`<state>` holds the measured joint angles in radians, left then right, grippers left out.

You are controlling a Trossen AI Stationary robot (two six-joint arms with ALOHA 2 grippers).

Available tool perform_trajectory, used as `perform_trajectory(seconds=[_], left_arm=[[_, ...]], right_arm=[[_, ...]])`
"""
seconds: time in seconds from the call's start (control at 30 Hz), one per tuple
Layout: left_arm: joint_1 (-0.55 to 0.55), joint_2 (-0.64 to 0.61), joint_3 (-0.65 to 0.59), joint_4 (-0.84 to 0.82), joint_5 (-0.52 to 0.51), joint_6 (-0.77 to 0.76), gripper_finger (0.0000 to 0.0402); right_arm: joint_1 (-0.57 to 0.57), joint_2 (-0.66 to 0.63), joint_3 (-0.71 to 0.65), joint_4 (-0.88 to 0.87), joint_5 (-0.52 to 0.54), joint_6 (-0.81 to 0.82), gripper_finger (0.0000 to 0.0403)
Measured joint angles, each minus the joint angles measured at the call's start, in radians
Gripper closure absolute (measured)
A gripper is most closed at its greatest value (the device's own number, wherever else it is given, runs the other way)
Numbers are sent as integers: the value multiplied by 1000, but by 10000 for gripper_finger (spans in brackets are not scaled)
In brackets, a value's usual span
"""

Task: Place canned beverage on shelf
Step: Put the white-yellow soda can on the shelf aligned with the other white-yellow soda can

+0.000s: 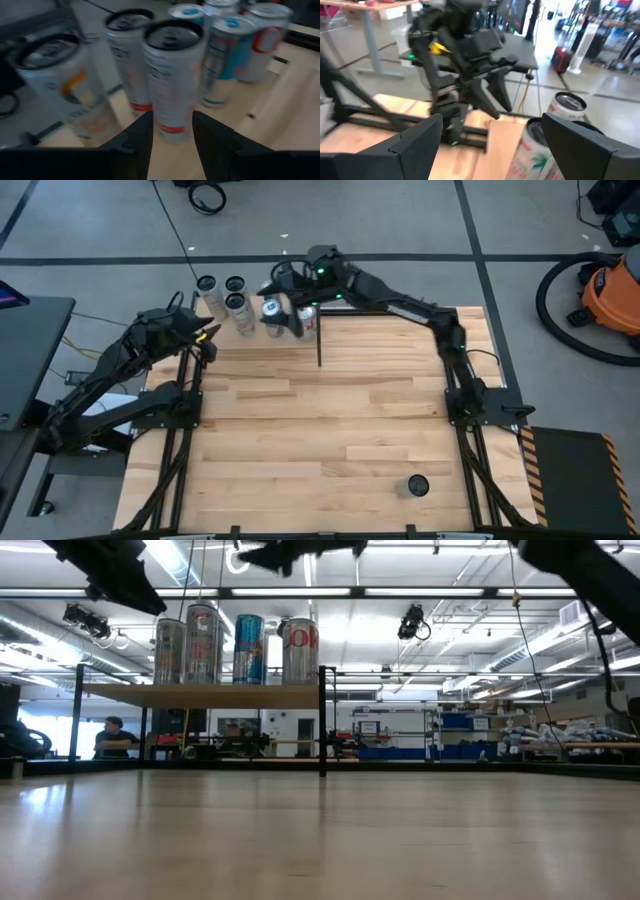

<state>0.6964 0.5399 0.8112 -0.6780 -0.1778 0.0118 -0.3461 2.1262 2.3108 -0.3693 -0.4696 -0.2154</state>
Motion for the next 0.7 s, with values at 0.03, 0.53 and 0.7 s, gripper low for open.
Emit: perform_trajectory(seconds=[0.03,0.53,0.7], left_arm=[[0,-4,0,-5,20,-1,258],[0,-6,0,-8,68,-1,258],[0,-6,0,-8,70,-7,258]], right_arm=[[8,-27,0,-47,4,-2,53],[134,-278,0,-680,375,122,53],[190,-298,0,-873,482,276,53]])
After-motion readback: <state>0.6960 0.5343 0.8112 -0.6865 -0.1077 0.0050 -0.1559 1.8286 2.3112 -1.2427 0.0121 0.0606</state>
